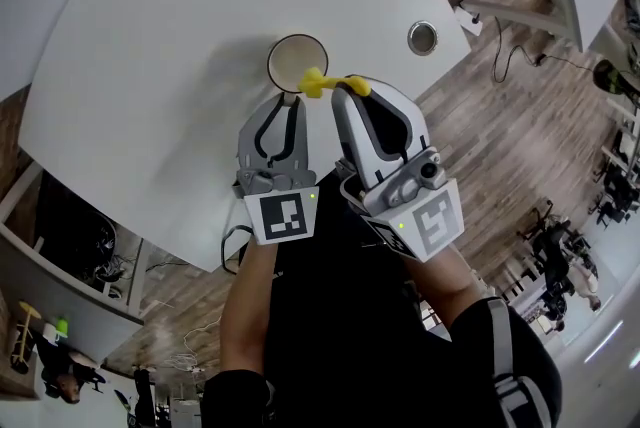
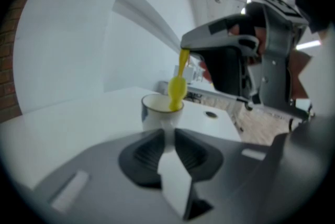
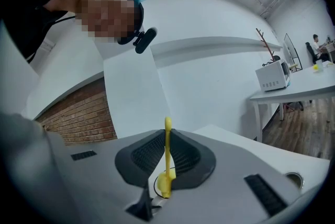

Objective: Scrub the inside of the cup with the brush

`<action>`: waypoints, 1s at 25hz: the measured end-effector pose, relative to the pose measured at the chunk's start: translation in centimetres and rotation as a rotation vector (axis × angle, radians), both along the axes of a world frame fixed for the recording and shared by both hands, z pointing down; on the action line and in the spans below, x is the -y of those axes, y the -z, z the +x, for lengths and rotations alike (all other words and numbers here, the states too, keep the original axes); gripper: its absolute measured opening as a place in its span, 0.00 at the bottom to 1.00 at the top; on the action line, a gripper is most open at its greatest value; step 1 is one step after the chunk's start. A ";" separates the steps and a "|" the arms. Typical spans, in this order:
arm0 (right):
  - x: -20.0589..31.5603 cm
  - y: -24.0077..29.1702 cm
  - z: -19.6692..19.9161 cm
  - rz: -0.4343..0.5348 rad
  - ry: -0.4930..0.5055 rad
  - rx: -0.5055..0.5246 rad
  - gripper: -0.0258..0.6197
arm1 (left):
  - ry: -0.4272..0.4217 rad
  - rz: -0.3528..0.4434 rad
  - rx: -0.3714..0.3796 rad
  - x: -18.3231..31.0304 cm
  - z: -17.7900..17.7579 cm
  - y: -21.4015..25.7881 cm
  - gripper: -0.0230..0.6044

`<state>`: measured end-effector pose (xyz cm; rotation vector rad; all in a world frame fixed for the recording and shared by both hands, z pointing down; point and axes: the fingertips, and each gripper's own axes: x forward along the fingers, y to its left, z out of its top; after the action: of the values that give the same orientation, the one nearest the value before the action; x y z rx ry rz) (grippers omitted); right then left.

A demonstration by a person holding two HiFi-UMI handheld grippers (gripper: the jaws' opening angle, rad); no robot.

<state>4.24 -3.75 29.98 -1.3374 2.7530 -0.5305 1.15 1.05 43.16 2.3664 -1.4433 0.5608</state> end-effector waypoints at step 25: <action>-0.8 -6.2 -1.2 -0.163 0.058 -0.179 0.09 | 0.006 -0.002 -0.030 0.0 0.0 0.1 0.13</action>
<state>3.02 -2.95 36.23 -1.4063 2.9568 -0.6844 1.11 1.05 43.10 2.3577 -1.4359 0.5233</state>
